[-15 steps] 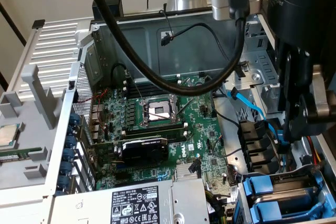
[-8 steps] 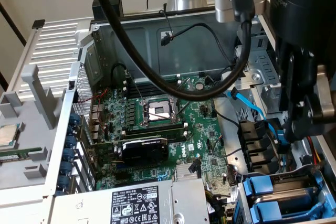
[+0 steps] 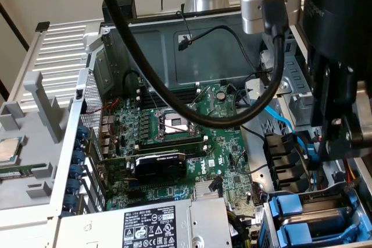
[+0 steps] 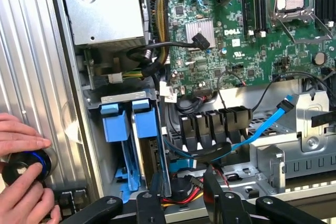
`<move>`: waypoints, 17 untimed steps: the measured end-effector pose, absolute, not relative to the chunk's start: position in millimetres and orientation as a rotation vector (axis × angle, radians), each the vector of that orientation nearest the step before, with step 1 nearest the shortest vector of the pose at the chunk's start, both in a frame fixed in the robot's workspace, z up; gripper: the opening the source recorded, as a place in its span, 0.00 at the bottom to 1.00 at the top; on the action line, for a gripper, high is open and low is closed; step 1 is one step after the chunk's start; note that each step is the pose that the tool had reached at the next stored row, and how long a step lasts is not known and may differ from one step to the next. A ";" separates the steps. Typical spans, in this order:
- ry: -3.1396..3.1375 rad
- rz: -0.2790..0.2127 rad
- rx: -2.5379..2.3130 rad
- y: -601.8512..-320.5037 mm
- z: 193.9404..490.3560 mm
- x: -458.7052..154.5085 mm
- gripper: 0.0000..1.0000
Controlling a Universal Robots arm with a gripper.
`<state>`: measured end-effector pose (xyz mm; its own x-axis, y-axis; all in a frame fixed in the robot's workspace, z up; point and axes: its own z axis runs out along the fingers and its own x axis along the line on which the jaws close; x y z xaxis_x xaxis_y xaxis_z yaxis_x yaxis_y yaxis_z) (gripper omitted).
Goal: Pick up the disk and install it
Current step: 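Insert the first disk wire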
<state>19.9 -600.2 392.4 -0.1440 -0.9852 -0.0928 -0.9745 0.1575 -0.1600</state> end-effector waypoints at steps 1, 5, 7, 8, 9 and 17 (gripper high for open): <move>2.250 -0.091 -1.930 -600.4 392.4 19.8 0.44; 2.250 -0.091 -1.930 -600.4 392.4 19.8 0.44; 2.250 -0.091 -1.930 -600.4 392.4 19.6 0.44; 2.250 -0.091 -1.930 -600.6 392.5 19.6 0.44; 2.250 -0.090 -1.930 -600.9 392.4 19.5 0.44; 2.249 -0.090 -1.929 -600.8 392.4 19.2 0.44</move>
<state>19.2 -600.8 392.4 -0.1440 -0.9851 -0.0944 -0.9743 0.1578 -0.1606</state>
